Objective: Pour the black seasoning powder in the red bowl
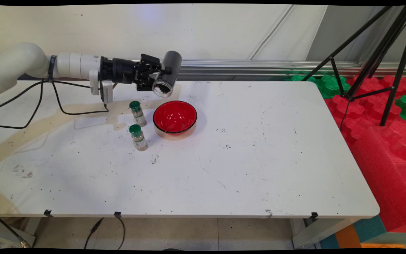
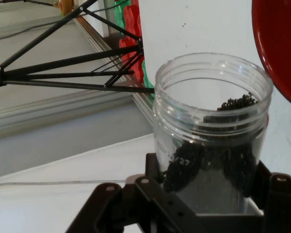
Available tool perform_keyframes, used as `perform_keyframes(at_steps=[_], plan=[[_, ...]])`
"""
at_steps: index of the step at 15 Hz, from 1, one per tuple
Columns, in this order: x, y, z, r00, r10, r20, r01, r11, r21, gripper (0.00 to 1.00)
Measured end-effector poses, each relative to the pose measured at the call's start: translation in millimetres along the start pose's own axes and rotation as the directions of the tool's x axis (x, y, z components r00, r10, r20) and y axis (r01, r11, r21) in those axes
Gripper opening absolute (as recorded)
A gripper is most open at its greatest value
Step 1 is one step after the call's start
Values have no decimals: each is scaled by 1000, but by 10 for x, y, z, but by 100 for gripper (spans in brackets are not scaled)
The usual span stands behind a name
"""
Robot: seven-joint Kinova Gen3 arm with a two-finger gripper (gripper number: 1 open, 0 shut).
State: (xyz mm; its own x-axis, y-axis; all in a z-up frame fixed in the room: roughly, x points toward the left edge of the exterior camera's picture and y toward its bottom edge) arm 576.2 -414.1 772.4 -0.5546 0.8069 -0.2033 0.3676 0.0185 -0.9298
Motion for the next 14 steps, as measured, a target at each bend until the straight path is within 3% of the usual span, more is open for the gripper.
perform_keyframes(at_steps=[14], plan=[[45,-68,14,991,134,19,-134,991,-1,0]])
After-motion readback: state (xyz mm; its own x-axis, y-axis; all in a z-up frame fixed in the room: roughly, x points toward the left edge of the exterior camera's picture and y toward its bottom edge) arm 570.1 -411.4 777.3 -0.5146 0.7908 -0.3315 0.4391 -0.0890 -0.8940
